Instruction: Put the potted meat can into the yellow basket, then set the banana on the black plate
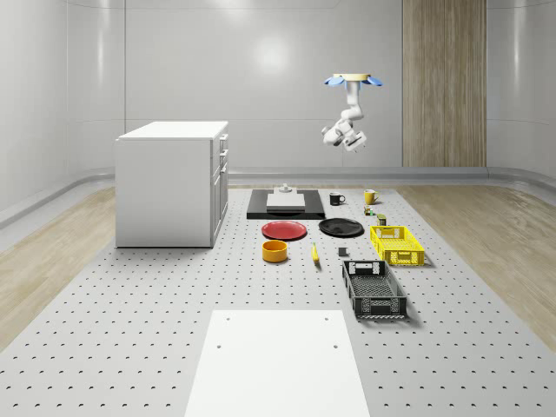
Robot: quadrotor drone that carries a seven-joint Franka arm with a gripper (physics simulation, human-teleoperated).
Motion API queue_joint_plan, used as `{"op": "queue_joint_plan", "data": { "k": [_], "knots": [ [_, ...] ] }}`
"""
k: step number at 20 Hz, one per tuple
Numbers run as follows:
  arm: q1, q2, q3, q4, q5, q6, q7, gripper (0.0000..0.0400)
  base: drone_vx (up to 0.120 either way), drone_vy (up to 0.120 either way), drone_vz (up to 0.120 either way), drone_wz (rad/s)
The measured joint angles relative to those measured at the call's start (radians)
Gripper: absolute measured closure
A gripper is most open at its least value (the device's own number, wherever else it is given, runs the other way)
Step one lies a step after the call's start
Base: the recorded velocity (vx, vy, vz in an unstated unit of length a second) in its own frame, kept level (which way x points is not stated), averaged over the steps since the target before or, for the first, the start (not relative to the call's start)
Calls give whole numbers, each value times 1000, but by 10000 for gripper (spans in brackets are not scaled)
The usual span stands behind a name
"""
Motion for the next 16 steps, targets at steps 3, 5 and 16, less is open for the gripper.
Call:
{"op": "queue_joint_plan", "data": {
  "k": [3,5,16],
  "knots": [
    [-131,-36,70,-44,-112,-61,89,0,120,0,-120,0],
    [-196,-57,102,-59,-155,-90,131,0,120,0,-120,0],
    [-353,-142,181,-76,-206,-126,237,0,120,0,-113,0]
  ]
}}
